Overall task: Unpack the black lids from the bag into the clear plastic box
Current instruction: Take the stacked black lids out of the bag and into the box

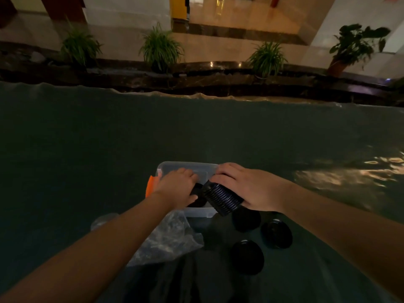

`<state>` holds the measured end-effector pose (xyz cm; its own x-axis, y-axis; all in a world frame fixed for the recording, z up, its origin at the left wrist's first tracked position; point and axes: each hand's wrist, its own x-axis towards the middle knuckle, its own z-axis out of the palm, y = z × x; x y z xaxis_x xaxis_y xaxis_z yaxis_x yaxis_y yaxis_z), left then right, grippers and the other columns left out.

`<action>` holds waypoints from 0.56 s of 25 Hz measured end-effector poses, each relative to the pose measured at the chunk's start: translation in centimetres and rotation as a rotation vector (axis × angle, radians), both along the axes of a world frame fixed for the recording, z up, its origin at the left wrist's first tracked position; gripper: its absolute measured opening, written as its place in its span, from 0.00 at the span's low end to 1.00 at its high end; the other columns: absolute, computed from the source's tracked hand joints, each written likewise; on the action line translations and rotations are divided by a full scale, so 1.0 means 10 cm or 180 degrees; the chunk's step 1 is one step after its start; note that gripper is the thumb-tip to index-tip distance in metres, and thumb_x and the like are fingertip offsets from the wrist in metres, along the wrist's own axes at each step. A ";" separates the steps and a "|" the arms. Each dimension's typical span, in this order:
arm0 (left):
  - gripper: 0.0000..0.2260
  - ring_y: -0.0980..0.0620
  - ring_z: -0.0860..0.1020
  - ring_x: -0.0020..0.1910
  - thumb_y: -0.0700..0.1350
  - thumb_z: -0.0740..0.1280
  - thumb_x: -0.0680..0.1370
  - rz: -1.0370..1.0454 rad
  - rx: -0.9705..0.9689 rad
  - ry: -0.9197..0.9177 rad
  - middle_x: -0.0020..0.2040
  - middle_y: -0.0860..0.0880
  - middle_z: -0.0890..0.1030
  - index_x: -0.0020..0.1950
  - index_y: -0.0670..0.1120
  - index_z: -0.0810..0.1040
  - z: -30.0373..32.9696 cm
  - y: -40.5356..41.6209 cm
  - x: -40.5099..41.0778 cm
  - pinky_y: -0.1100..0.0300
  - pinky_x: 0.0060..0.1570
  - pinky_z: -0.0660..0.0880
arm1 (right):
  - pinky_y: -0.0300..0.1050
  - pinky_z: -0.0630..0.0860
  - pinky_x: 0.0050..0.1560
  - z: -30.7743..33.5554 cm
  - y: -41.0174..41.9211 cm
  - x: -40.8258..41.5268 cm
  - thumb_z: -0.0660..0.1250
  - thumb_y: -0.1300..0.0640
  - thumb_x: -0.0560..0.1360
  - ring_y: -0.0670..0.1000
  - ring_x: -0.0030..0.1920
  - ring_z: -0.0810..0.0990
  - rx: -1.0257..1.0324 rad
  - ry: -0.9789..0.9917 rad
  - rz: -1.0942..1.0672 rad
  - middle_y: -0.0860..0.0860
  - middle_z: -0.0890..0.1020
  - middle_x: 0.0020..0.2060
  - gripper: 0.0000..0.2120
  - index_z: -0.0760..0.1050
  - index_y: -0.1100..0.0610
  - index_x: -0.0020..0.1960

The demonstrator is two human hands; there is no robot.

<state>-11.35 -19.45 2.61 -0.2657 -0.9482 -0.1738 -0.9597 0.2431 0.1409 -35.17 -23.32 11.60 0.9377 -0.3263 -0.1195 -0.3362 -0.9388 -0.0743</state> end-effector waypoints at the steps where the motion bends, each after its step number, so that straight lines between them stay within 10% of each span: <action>1: 0.23 0.47 0.73 0.64 0.57 0.68 0.76 -0.0079 0.0171 -0.0025 0.65 0.48 0.77 0.68 0.52 0.72 -0.07 -0.11 -0.07 0.47 0.64 0.72 | 0.53 0.78 0.61 -0.01 -0.02 -0.03 0.79 0.61 0.67 0.55 0.71 0.66 0.0016 0.0006 0.0008 0.54 0.68 0.69 0.42 0.61 0.54 0.75; 14: 0.27 0.42 0.75 0.60 0.48 0.68 0.78 -0.0319 0.1107 -0.0750 0.67 0.40 0.71 0.73 0.46 0.62 -0.65 -0.51 -0.41 0.44 0.64 0.73 | 0.49 0.78 0.60 -0.18 -0.19 -0.13 0.81 0.61 0.65 0.54 0.68 0.69 0.0183 -0.0045 0.0115 0.54 0.70 0.67 0.43 0.62 0.54 0.74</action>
<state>-15.41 -24.52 -3.86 -0.2682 -0.7941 -0.5454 -0.9496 0.3134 0.0107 -36.42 -25.24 9.75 0.9505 -0.2851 -0.1237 -0.3006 -0.9444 -0.1330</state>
